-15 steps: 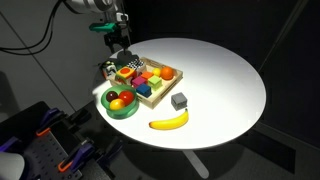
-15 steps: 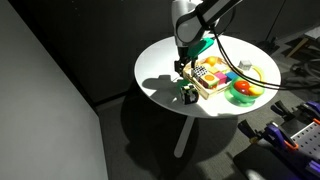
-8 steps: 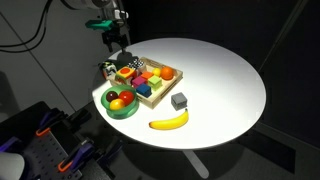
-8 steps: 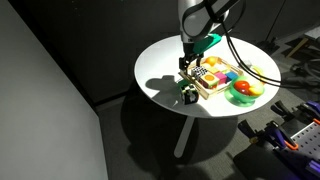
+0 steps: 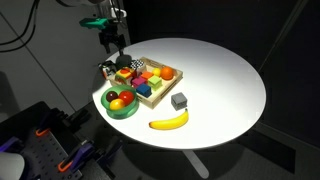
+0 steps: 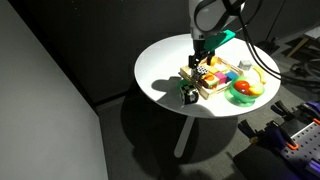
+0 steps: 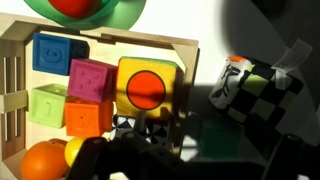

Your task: Pick up the green cube and then drop it on the table

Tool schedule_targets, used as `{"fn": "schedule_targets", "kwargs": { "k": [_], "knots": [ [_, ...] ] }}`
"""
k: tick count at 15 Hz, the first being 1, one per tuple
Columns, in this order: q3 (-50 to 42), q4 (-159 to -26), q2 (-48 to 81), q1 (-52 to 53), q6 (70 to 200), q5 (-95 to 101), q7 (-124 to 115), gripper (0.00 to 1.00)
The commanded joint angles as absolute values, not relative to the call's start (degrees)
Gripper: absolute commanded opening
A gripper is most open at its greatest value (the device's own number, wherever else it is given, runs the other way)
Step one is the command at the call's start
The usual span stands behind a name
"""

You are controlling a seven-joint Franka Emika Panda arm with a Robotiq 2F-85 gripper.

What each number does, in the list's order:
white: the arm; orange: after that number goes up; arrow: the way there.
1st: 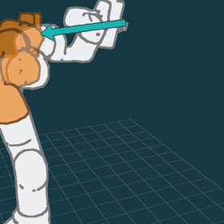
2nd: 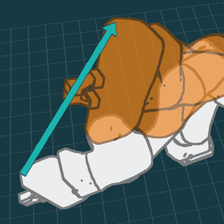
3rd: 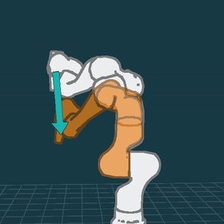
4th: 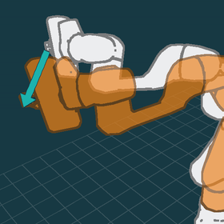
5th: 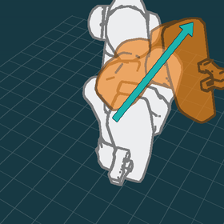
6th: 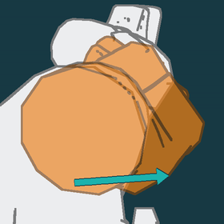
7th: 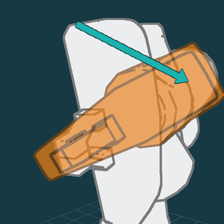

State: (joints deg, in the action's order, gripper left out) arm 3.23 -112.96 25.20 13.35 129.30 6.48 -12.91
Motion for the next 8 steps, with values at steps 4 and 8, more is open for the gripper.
{"fn": "schedule_targets", "kwargs": {
  "k": [4, 8],
  "knots": [
    [4.4, -123.3, 16.2, 9.9, 132.3, 1.3, -11.4, 1.00],
    [4.7, -129.0, 12.1, 7.9, 137.3, -3.7, -9.4, 1.00]
  ]
}}
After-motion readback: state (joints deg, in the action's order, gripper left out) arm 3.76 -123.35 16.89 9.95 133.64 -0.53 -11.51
